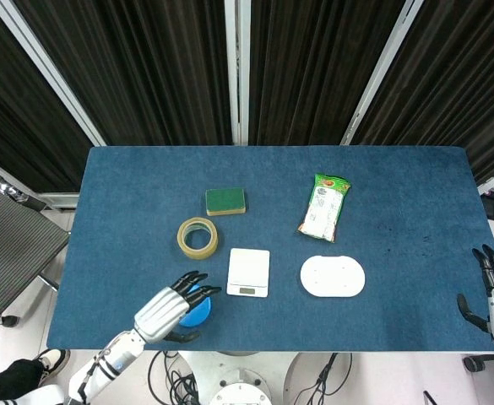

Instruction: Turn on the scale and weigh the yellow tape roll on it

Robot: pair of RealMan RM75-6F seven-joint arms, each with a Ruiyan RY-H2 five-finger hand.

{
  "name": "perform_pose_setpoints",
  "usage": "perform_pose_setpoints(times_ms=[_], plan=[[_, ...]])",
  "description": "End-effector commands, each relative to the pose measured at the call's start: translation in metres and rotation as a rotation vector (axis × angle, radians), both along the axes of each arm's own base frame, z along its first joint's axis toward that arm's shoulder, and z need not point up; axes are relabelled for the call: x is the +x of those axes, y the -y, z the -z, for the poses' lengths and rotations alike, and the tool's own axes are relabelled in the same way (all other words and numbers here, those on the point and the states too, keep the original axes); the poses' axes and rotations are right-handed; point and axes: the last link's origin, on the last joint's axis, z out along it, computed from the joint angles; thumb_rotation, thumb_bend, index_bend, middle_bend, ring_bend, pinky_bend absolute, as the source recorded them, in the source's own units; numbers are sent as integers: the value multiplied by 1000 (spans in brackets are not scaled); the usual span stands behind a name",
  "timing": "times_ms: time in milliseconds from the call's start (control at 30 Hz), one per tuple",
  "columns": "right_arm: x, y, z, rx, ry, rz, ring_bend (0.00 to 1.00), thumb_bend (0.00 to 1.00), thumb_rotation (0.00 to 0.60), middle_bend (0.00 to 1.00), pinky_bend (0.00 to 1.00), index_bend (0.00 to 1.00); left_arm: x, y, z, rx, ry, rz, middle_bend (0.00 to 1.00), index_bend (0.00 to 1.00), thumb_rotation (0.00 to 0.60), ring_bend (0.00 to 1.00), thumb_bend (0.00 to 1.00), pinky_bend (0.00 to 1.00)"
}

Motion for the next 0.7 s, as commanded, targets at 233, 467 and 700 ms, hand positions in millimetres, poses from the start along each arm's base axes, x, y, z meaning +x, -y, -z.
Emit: perform_pose_setpoints(times_ms=[233, 467, 700], plan=[[-6, -3, -2, -1, 0, 11, 0, 306, 600, 0, 0, 0, 18, 4, 38, -76, 3, 64, 198, 42, 600, 0, 559, 0], [-11, -3, -1, 3, 0, 20, 0, 305, 600, 0, 0, 0, 20, -3, 51, -51, 9, 60, 173, 42, 600, 0, 582, 0], [-11, -1, -2, 0, 0, 22, 0, 306, 600, 0, 0, 0, 17, -11, 61, -47, -9, 45, 170, 42, 600, 0, 581, 0]])
